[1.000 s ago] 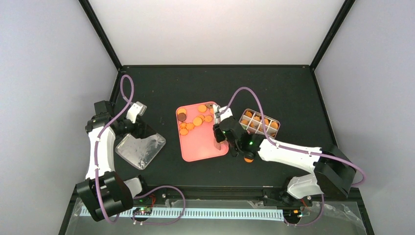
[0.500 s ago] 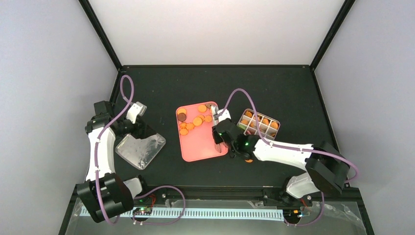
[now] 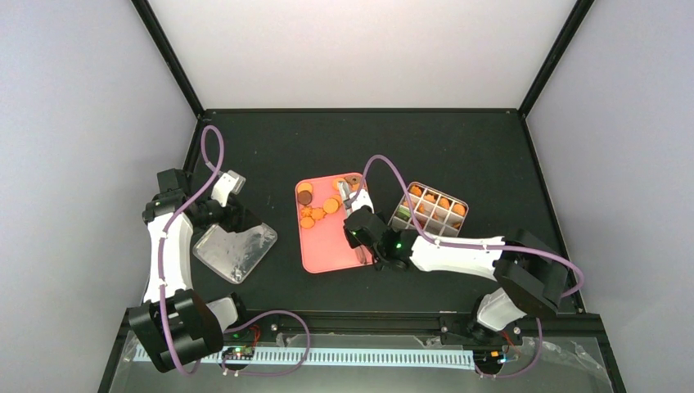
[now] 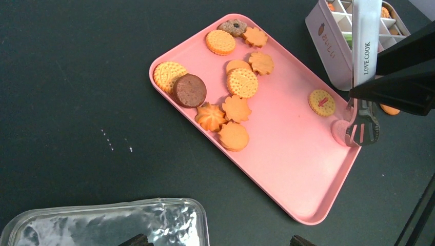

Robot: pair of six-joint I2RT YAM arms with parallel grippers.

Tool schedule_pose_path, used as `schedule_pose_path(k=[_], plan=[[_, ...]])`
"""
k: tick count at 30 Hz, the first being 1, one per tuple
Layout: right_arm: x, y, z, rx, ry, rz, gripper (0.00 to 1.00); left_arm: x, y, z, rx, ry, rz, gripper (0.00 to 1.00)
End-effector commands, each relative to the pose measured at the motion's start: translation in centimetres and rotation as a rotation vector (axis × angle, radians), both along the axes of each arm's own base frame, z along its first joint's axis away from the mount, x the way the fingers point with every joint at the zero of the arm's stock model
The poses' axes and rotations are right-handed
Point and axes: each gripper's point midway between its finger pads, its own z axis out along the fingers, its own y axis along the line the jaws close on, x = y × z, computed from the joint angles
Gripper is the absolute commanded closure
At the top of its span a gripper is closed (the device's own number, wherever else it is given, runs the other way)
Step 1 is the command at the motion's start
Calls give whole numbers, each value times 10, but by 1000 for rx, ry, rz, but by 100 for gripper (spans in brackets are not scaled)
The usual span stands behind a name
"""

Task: Pack the cookies
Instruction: Pick up the fake cookies from the plate.

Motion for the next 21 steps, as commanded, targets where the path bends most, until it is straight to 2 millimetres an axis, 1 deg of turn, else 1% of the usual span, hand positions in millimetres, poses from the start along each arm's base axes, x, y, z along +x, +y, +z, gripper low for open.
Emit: schedule_pose_path(k=[1,4,7,10,13,16,18,21], plan=[[7,5,28,24,-64,-22,64,-3,-4,4,-11,-21,-28,28],[10,7,50,48,-105,-18,68,-2,-4,4,-8,-23,-28,28],[13,4,74,64,-150,-33,70,-2,-4,4,-7,-21,-26,28],[17,-8,98,94,-193,-65,72,-2,-3,3,-4,-19,-24,28],[24,-26,116,131,-211,-104,74,-2,-3,3,-3,-20,-24,28],[25,-34,121,174,-197,-102,73,-2,-4,4,-8,-22,-26,28],[22,-31,118,194,-177,-81,72,-2,-4,3,-13,-19,-26,28],[20,-20,103,206,-138,-57,70,-2,-5,2,-19,-17,-27,28]])
